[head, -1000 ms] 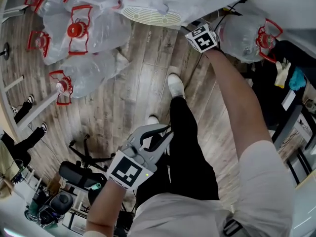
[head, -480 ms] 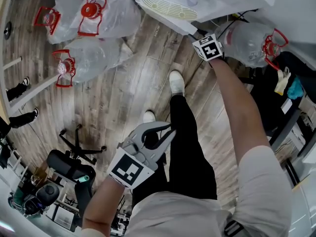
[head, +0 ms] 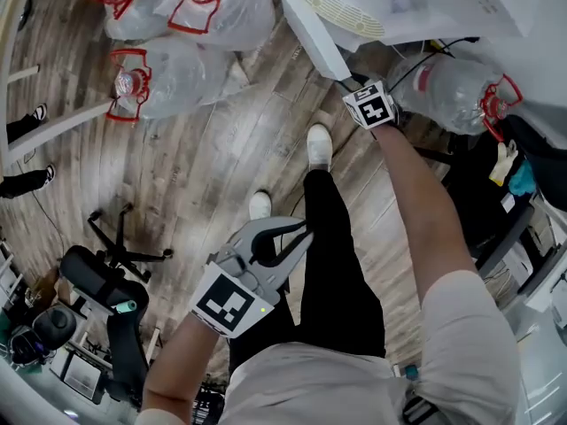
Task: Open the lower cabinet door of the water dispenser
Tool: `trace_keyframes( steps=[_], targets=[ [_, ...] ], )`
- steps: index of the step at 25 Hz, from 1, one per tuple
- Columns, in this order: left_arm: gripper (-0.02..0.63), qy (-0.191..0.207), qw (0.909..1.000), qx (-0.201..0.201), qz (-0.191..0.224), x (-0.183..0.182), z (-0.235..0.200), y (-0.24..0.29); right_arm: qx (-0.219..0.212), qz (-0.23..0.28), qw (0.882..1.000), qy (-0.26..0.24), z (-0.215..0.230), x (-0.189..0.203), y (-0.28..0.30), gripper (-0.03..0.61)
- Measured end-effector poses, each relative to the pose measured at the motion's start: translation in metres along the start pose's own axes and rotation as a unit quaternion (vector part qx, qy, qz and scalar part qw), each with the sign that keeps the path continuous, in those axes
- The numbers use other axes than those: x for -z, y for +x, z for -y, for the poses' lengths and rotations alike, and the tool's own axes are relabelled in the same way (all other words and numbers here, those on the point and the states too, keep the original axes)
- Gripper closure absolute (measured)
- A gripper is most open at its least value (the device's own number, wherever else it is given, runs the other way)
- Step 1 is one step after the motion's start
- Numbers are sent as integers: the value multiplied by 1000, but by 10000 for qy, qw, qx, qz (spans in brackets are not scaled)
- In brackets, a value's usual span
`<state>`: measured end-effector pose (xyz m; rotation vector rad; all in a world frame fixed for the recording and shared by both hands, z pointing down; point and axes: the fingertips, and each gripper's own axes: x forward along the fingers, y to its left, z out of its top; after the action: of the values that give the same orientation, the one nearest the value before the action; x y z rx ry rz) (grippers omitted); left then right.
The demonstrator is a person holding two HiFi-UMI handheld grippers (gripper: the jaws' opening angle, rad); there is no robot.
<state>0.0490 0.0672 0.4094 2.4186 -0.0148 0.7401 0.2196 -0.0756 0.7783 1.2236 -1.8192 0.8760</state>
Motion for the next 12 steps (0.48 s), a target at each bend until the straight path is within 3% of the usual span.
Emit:
trace_keyframes(
  steps=[12],
  targets=[
    [552, -245, 9971, -532, 492, 20, -5, -57, -413, -107, 9986, -313, -90, -27, 23, 416]
  ],
)
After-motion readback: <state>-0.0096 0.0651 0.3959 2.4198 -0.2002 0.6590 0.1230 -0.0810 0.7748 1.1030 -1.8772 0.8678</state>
